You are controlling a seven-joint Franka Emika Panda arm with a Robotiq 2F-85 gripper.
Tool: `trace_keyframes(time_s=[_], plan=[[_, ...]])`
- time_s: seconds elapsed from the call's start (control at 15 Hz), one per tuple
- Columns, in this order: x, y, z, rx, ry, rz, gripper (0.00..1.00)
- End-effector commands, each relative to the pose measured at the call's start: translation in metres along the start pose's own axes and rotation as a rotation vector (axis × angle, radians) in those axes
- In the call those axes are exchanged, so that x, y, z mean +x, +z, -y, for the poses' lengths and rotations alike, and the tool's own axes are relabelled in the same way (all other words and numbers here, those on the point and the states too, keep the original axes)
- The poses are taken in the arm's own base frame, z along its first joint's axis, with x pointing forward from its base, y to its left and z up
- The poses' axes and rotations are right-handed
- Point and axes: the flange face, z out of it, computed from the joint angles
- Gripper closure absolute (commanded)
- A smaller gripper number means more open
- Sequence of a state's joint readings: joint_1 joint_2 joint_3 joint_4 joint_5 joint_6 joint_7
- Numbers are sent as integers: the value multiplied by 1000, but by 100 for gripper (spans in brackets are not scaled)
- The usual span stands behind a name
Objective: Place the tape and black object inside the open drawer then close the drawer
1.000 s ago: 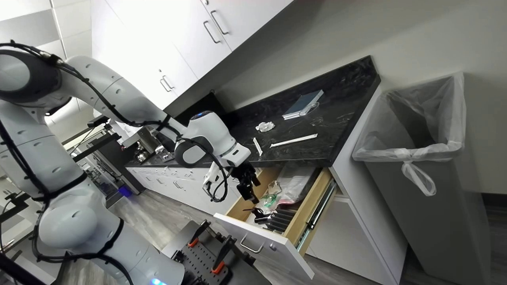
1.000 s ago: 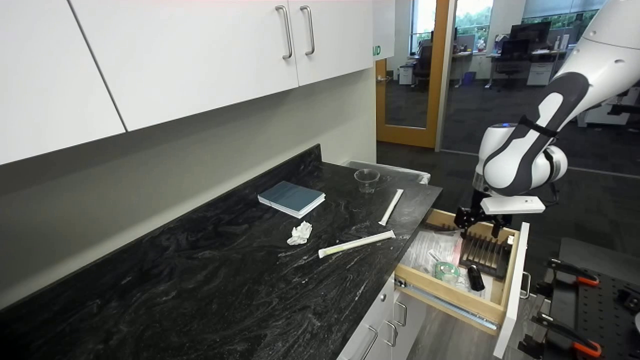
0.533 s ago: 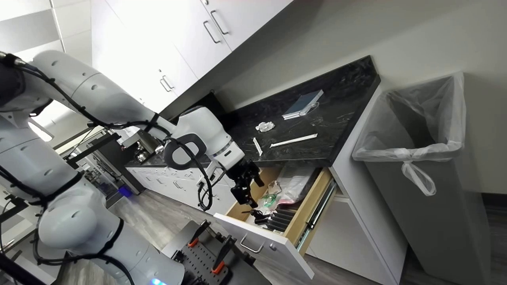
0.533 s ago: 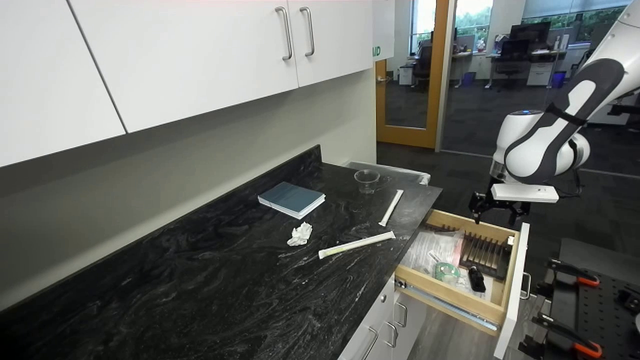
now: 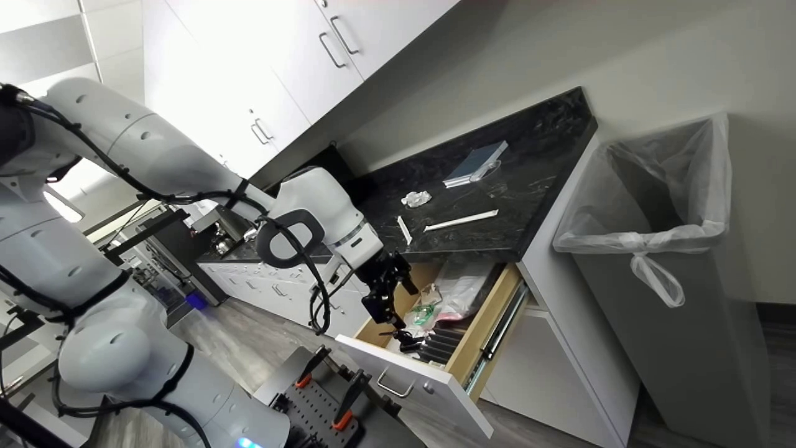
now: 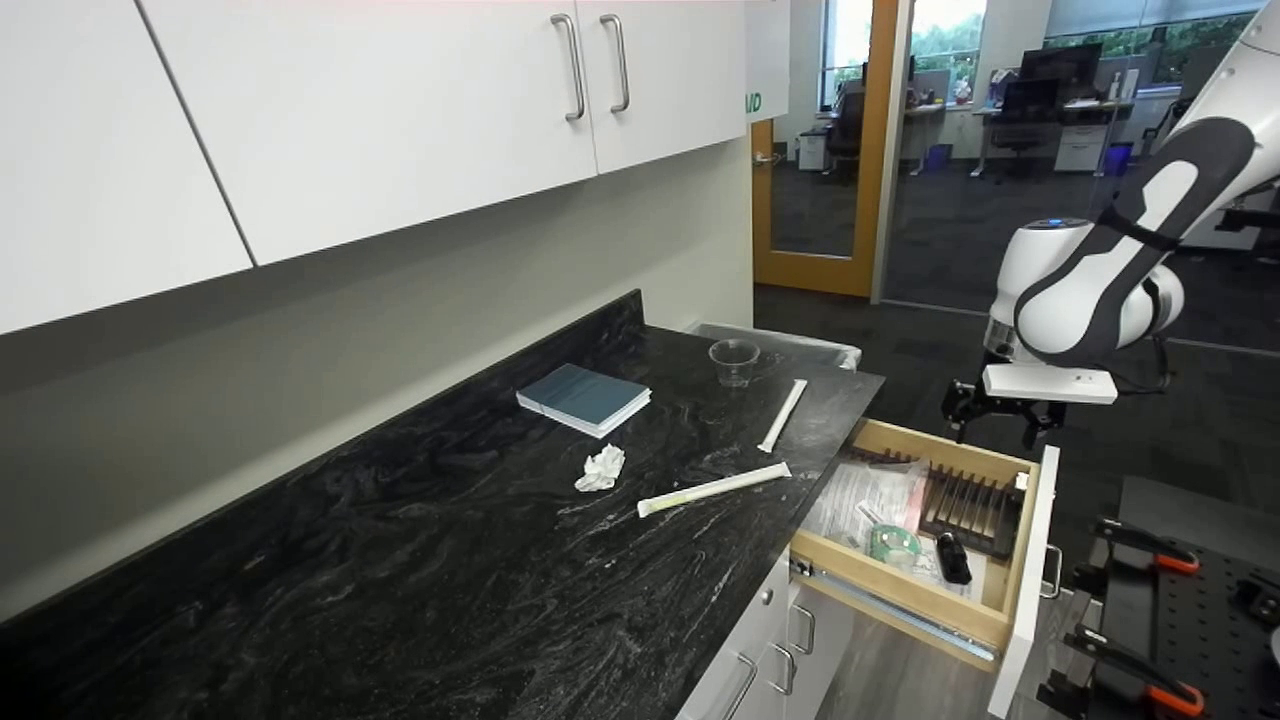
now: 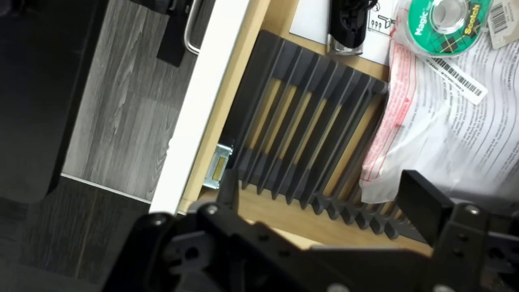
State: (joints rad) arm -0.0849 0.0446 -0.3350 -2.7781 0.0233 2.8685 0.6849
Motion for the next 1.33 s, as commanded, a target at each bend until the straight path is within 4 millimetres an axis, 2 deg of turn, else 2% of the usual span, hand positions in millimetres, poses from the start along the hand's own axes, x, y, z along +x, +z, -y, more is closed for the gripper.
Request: trace_keyframes(time_s=[0.0,0.33,0.6,0.87,1.0,1.27], plan=[[9,2,-9,1,113,-20,0],[26,5,-32,21,243,-10,0],[28,14,-47,19,287,30,0],[25,38,-67,-77,282,61,0],[26,35,-65,-59,273,55,0],[24,41,-65,-69,247,59,0]])
